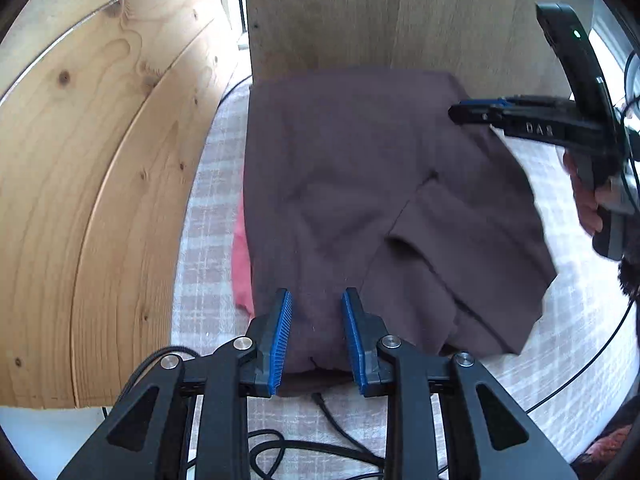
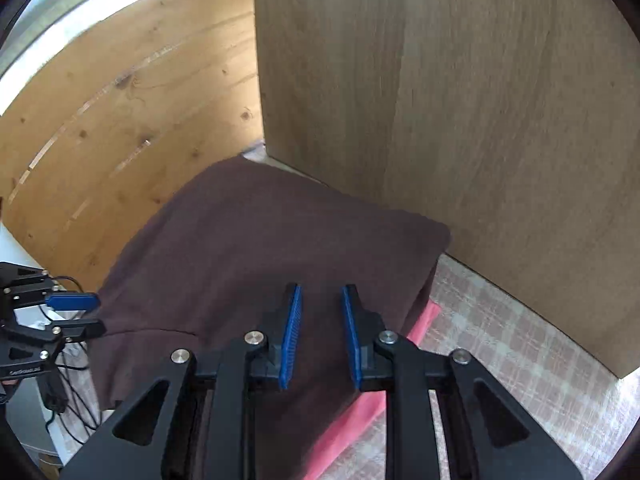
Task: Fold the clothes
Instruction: 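Grasp the folded hoodie with both tools and carry it onto the pink T-shirt, then pinch and tidy the hoodie edges with both tools on the stack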
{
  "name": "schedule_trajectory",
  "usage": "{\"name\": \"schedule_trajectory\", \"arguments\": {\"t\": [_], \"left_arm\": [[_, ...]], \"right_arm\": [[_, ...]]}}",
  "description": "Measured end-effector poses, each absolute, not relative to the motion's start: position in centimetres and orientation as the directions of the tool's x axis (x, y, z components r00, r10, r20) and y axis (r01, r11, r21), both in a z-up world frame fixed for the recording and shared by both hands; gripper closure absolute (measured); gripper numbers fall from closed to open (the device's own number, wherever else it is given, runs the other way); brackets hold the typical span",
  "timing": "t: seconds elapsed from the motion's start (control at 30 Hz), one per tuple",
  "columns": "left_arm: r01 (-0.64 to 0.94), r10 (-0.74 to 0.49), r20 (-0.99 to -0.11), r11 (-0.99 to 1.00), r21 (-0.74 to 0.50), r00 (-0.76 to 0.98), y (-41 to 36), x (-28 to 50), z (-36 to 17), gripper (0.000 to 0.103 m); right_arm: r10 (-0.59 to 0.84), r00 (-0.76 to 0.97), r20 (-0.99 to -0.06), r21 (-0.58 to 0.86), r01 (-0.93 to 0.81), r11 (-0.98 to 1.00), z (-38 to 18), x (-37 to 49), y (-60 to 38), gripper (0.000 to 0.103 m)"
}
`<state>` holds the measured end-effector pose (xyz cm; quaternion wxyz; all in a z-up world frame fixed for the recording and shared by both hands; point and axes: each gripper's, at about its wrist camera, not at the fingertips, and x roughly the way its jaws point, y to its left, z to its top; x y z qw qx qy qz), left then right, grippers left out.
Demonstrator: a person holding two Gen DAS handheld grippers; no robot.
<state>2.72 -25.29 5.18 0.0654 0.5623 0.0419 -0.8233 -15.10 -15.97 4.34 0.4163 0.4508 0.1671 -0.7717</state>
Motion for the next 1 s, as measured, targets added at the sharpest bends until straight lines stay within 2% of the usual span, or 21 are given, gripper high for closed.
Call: {"name": "schedule_trajectory", "arguments": {"t": [0.07, 0.17, 0.2, 0.33, 0.43, 0.53, 0.63, 0.73, 0.8, 0.87, 0.9, 0.97, 1.0], "left_arm": [[0.162, -0.056, -0.937, -0.987, 0.000, -0.345, -25.5, 3.4, 4.5, 0.076], [0.187, -0.077, -0.932, -0.982, 0.010, -0.355, -25.8, 4.1, 5.8, 0.077], [0.185, -0.092, -0.926, -0.982, 0.025, -0.366, -25.5, 4.3, 6.5, 0.082], [0.107, -0.005, -0.896, -0.993, -0.047, -0.444, -22.7, 4.9, 8.8, 0.081], [0.040, -0.032, -0.908, -0.999, 0.017, -0.417, -20.0, 4.8, 8.0, 0.077], [0.056, -0.084, -0.923, -0.996, 0.067, -0.376, -19.3, 5.8, 7.0, 0.078], [0.112, -0.080, -0.918, -0.993, 0.039, -0.389, -20.6, 7.8, 7.2, 0.075], [0.165, -0.122, -0.909, -0.984, 0.059, -0.398, -22.7, 8.9, 7.0, 0.077], [0.182, -0.111, -0.913, -0.982, 0.041, -0.392, -23.5, 8.7, 6.7, 0.077], [0.200, -0.081, -0.920, -0.980, 0.003, -0.384, -24.2, 8.1, 6.3, 0.076], [0.209, -0.066, -0.922, -0.978, -0.016, -0.381, -24.5, 7.8, 6.2, 0.075], [0.228, -0.036, -0.926, -0.972, -0.054, -0.375, -25.2, 7.2, 5.8, 0.070], [0.237, -0.021, -0.928, -0.969, -0.073, -0.372, -25.6, 6.9, 5.6, 0.069]], "right_arm": [[-0.492, -0.227, -0.840, 0.137, 0.790, -0.598, 3.1, -16.0, -15.4, 0.081], [-0.491, -0.245, -0.836, 0.125, 0.786, -0.605, 4.6, -15.8, -14.4, 0.081], [-0.491, -0.257, -0.832, 0.122, 0.779, -0.615, 5.4, -15.4, -13.8, 0.079], [-0.606, -0.173, -0.776, 0.227, 0.820, -0.525, 8.4, -11.0, -11.5, 0.079], [-0.603, -0.119, -0.789, 0.220, 0.861, -0.458, 8.3, -6.9, -11.0, 0.079], [-0.572, -0.111, -0.813, 0.194, 0.874, -0.446, 7.8, -3.4, -9.6, 0.079], [-0.579, -0.124, -0.806, 0.235, 0.831, -0.504, 7.5, -2.4, -6.3, 0.079], [-0.560, -0.128, -0.819, 0.245, 0.804, -0.542, 6.9, -2.2, -4.4, 0.079], [-0.542, -0.100, -0.835, 0.248, 0.810, -0.532, 6.3, -2.0, -4.6, 0.079], [-0.559, -0.051, -0.827, 0.311, 0.787, -0.533, 6.0, -2.3, -4.6, 0.079], [-0.563, -0.046, -0.825, 0.324, 0.779, -0.538, 5.9, -2.4, -4.7, 0.077], [-0.551, -0.055, -0.833, 0.316, 0.771, -0.554, 5.6, -2.5, -5.1, 0.062], [-0.546, -0.047, -0.837, 0.323, 0.762, -0.562, 5.5, -2.6, -5.1, 0.061]]}}
